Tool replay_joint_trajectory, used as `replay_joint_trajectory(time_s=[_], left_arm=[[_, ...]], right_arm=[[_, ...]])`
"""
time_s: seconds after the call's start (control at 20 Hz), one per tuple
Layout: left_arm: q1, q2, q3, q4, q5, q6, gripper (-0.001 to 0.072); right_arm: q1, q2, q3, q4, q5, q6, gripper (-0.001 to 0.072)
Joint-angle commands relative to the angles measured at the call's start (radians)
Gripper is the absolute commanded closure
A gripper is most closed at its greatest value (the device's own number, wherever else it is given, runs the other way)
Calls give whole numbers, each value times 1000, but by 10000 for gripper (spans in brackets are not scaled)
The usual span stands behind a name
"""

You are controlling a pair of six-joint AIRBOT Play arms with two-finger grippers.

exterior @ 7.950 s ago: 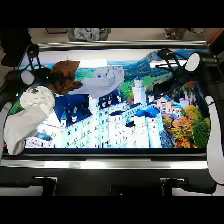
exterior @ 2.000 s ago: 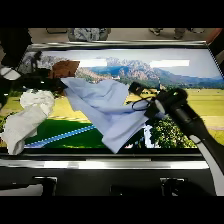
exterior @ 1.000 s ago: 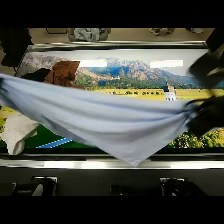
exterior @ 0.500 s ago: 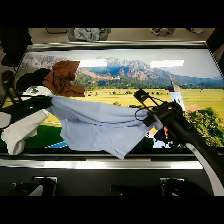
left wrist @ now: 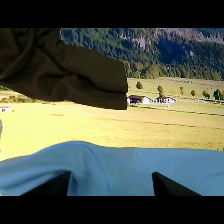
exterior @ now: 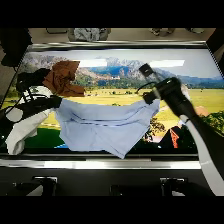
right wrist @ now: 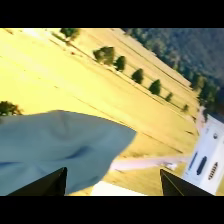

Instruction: Fold the shirts.

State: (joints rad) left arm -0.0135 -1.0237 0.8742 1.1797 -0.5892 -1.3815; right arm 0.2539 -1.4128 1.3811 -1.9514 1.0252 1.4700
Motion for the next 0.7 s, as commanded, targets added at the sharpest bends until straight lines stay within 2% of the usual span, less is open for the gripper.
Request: replay_joint_trajectory(time_s=[0.0, 0.15, 0.2, 0.3, 0.35, 0.45, 0.65], left_arm=[[64, -11, 84, 10, -188, 34, 97], [212, -13, 128, 23, -507, -98, 97], [249, -14, 114, 22, -607, -104, 97], [286, -4, 27, 22, -744, -61, 96], [291, 14, -43, 21, -772, -55, 93], [290, 58, -196, -51, -754, -48, -12], [290, 77, -412, -253, -668, 1, -11]], right_arm=[[-227, 53, 93, 218, 174, -237, 31], [-444, 63, 88, 505, 373, -406, 30], [-487, 61, 80, 550, 402, -437, 29], [-526, 60, 52, 556, 404, -446, 26], [-523, 60, 35, 534, 394, -447, 26], [-523, 60, -8, 575, 360, -448, 26], [-523, 42, -76, 628, 310, -454, 27]])
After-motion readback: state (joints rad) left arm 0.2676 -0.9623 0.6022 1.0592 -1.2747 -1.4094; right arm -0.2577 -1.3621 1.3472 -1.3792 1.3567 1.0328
